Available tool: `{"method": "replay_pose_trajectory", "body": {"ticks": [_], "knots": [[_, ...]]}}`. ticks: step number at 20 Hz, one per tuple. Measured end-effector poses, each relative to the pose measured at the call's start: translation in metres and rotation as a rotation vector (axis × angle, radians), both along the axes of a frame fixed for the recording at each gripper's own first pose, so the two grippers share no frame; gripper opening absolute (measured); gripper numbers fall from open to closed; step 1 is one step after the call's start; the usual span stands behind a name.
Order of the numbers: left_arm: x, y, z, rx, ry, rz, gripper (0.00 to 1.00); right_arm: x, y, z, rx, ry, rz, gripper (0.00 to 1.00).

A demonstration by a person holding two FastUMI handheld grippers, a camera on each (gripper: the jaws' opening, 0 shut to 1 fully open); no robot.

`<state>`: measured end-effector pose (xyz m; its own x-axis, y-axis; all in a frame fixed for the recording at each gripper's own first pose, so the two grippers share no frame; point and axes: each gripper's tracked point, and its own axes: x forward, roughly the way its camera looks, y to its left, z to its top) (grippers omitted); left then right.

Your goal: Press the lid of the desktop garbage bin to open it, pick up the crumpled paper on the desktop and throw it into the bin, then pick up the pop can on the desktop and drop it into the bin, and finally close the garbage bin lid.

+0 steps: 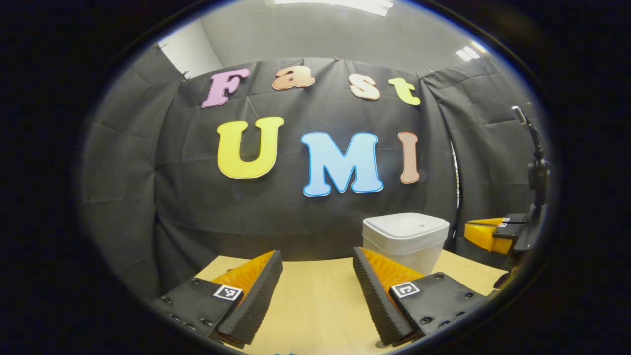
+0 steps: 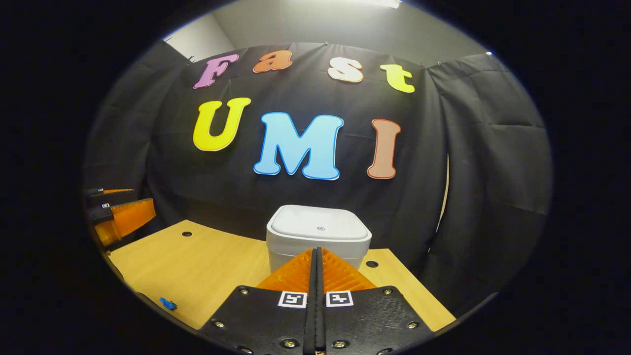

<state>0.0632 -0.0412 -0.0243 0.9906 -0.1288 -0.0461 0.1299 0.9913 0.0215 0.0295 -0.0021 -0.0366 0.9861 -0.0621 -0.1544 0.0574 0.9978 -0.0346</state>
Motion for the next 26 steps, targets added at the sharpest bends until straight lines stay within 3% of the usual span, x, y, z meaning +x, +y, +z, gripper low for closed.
{"method": "replay_pose_trajectory", "body": {"ticks": [4, 11, 19, 26], "knots": [[0.001, 0.005, 0.003, 0.016, -0.004, 0.023, 0.94, 0.02, 0.003, 0.007, -0.047, -0.015, 0.023, 0.0], [-0.003, 0.012, -0.003, -0.001, 0.014, 0.048, 0.94, 0.064, -0.009, 0.014, 0.02, -0.023, 0.032, 0.0], [0.0, 0.017, -0.002, -0.001, 0.013, 0.08, 0.94, 0.112, -0.019, -0.008, 0.063, 0.029, 0.03, 0.0], [0.001, 0.027, -0.01, -0.014, 0.038, 0.121, 0.96, 0.13, -0.019, -0.027, 0.118, 0.084, 0.041, 0.0]]}}
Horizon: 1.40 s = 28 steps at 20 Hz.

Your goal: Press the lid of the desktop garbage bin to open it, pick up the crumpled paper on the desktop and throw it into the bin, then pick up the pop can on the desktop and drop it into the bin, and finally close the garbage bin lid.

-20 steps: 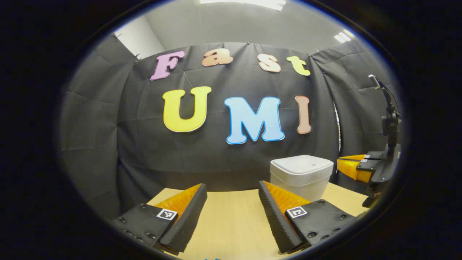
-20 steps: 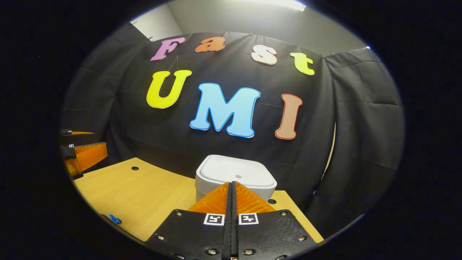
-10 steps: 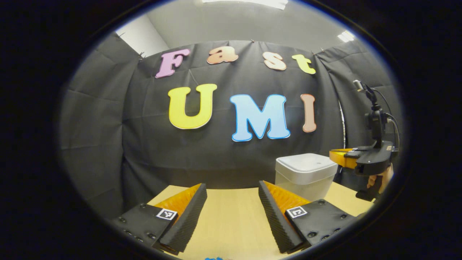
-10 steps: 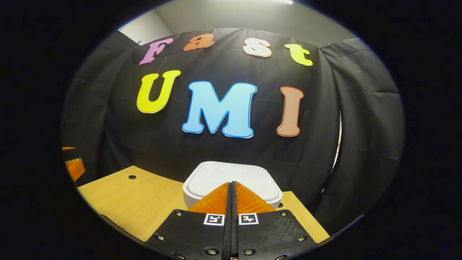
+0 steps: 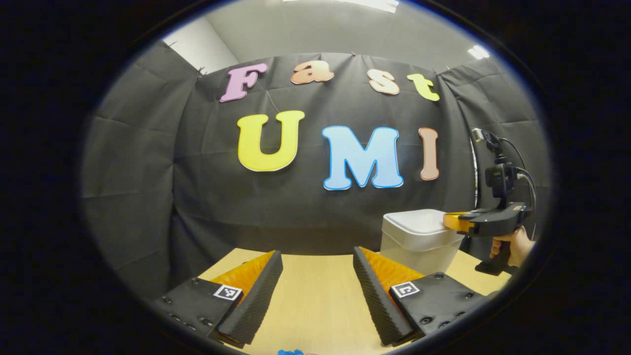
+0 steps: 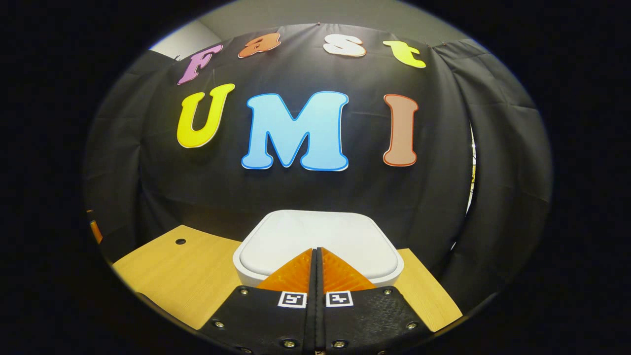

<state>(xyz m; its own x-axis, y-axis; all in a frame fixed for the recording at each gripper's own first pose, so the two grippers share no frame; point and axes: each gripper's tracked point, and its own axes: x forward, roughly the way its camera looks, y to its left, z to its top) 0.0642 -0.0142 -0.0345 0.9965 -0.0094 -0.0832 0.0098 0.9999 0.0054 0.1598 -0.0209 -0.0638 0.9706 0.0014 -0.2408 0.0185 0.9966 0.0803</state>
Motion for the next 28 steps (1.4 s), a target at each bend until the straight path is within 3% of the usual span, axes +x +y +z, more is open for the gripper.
{"method": "replay_pose_trajectory", "body": {"ticks": [8, 11, 16, 22, 28], "knots": [[0.002, 0.009, -0.005, 0.013, 0.017, 0.041, 0.93, 0.0, 0.0, -0.008, 0.087, 0.018, 0.01, 0.01], [0.0, 0.01, -0.003, 0.01, 0.011, 0.053, 0.94, 0.0, 0.001, -0.008, 0.068, -0.003, 0.008, 0.01], [-0.01, 0.015, -0.003, 0.002, 0.012, 0.067, 0.93, 0.002, 0.001, -0.005, -0.066, -0.036, -0.016, 0.01], [-0.03, 0.034, 0.006, 0.014, -0.013, 0.1, 0.96, 0.002, -0.002, 0.005, 0.035, -0.043, -0.014, 0.0], [-0.04, 0.044, 0.001, 0.009, 0.001, 0.124, 0.94, -0.002, -0.005, 0.037, 0.02, -0.123, -0.057, 0.0]]}}
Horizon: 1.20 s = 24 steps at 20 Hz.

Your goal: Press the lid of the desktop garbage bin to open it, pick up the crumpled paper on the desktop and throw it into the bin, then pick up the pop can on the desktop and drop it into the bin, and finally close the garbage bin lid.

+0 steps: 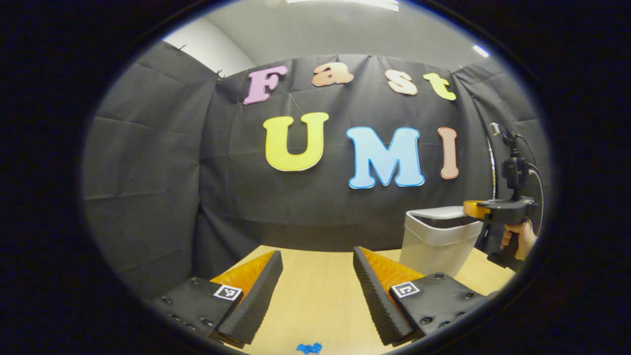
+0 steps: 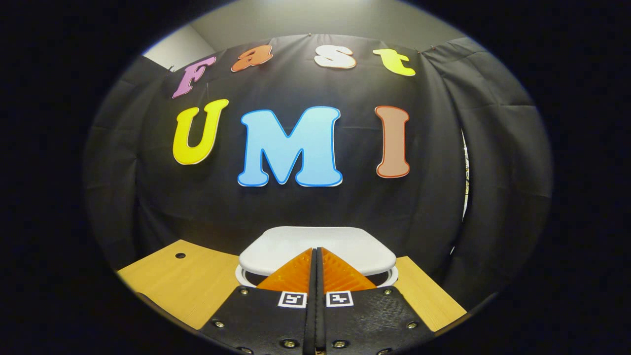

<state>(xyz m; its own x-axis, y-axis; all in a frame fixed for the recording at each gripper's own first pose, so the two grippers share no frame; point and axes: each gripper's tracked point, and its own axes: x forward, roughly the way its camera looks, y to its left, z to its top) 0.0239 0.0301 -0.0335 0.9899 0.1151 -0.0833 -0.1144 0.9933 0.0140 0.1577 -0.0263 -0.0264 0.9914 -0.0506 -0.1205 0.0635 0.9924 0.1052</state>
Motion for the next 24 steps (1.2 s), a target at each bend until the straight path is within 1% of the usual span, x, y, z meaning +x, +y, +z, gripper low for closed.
{"method": "replay_pose_trajectory", "body": {"ticks": [6, 8, 13, 18, 21, 22, 23, 24], "knots": [[0.0, 0.002, -0.003, -0.011, 0.013, 0.001, 0.96, -0.005, -0.004, 0.017, 0.026, -0.036, -0.007, 0.0], [0.001, 0.001, -0.005, -0.015, 0.016, -0.004, 0.96, -0.008, -0.005, 0.02, 0.021, -0.042, -0.015, 0.0], [-0.001, 0.001, -0.013, -0.029, 0.036, -0.006, 0.96, -0.018, 0.003, 0.016, -0.005, -0.023, 0.001, 0.0], [-0.004, -0.001, -0.017, -0.019, 0.044, -0.013, 0.96, -0.035, 0.0, 0.023, -0.026, -0.037, -0.03, 0.0], [-0.006, -0.005, -0.019, -0.021, 0.05, -0.024, 0.96, -0.045, 0.001, 0.027, -0.033, -0.044, -0.04, 0.12], [-0.006, -0.007, -0.02, -0.018, 0.052, -0.029, 0.96, -0.048, 0.002, 0.029, -0.035, -0.046, -0.039, 0.13], [-0.006, -0.009, -0.022, -0.015, 0.054, -0.034, 0.96, -0.053, 0.002, 0.029, -0.037, -0.05, -0.043, 0.23], [-0.006, -0.011, -0.023, -0.011, 0.056, -0.038, 0.96, -0.056, 0.004, 0.031, -0.041, -0.055, -0.042, 0.23]]}}
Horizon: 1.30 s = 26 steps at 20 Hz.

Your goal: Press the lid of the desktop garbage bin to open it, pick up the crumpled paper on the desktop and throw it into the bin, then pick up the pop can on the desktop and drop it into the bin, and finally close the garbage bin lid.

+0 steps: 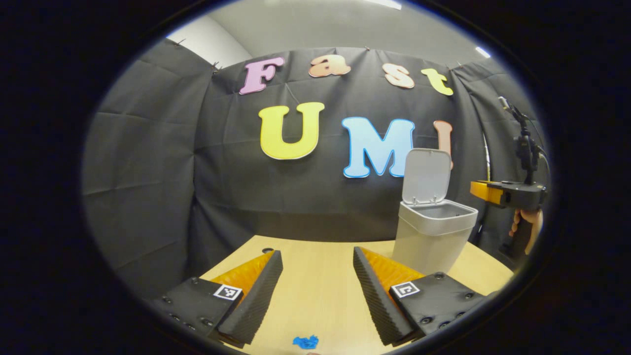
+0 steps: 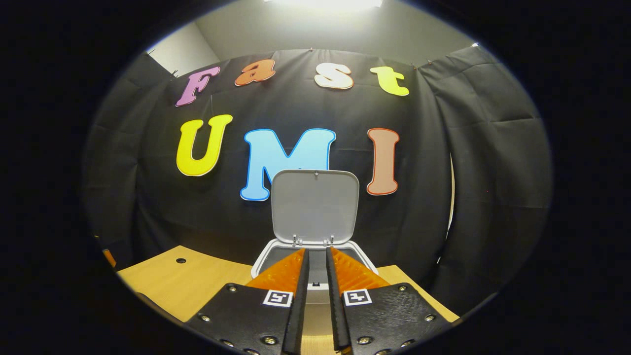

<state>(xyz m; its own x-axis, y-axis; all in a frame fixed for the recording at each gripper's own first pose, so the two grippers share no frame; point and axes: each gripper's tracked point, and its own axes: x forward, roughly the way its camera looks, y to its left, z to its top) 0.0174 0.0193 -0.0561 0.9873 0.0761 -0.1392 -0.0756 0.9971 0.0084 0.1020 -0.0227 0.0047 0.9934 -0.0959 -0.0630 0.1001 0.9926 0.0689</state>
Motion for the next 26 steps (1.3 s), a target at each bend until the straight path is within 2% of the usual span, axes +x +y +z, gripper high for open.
{"method": "replay_pose_trajectory", "body": {"ticks": [1, 2, 3, 6, 7, 10, 12, 14, 15, 17, 18, 19, 26], "knots": [[0.0, -0.002, 0.0, 0.003, 0.002, -0.005, 0.96, -0.004, 0.001, 0.0, -0.006, -0.002, -0.003, 0.29], [-0.001, -0.003, -0.001, 0.005, 0.003, -0.009, 0.96, -0.006, 0.001, 0.0, -0.012, -0.004, -0.004, 0.29], [-0.001, -0.005, -0.001, 0.004, 0.004, -0.014, 0.96, -0.01, 0.003, 0.0, -0.019, -0.004, 0.001, 0.41], [-0.002, -0.008, -0.007, 0.005, 0.014, -0.022, 0.96, -0.017, 0.011, 0.0, -0.022, 0.003, 0.014, 0.54], [-0.002, -0.009, -0.009, 0.005, 0.017, -0.023, 0.96, -0.019, 0.015, -0.001, -0.01, 0.007, 0.026, 0.62], [-0.004, -0.009, -0.013, 0.005, 0.022, -0.028, 0.96, -0.024, 0.024, 0.003, 0.024, 0.01, 0.053, 0.7], [-0.005, -0.007, -0.02, 0.005, 0.031, -0.025, 0.96, -0.028, 0.033, 0.002, 0.059, 0.024, 0.085, 0.7], [-0.007, -0.006, -0.029, -0.001, 0.05, -0.027, 0.96, -0.034, 0.039, 0.004, 0.089, 0.023, 0.102, 0.9], [-0.007, -0.005, -0.035, -0.001, 0.062, -0.026, 0.96, -0.037, 0.037, 0.006, 0.093, 0.015, 0.096, 0.93], [-0.009, -0.002, -0.049, 0.0, 0.089, -0.023, 0.96, -0.042, 0.039, 0.009, 0.088, 0.005, 0.088, 0.94], [-0.009, -0.001, -0.057, 0.002, 0.107, -0.024, 0.96, -0.046, 0.04, 0.009, 0.084, 0.004, 0.083, 0.89], [-0.01, -0.001, -0.065, 0.005, 0.123, -0.026, 0.96, -0.05, 0.041, 0.008, 0.08, 0.001, 0.078, 0.94], [-0.016, 0.001, -0.136, 0.023, 0.249, -0.075, 0.96, -0.076, 0.044, 0.0, 0.063, 0.018, 0.035, 0.94]]}}
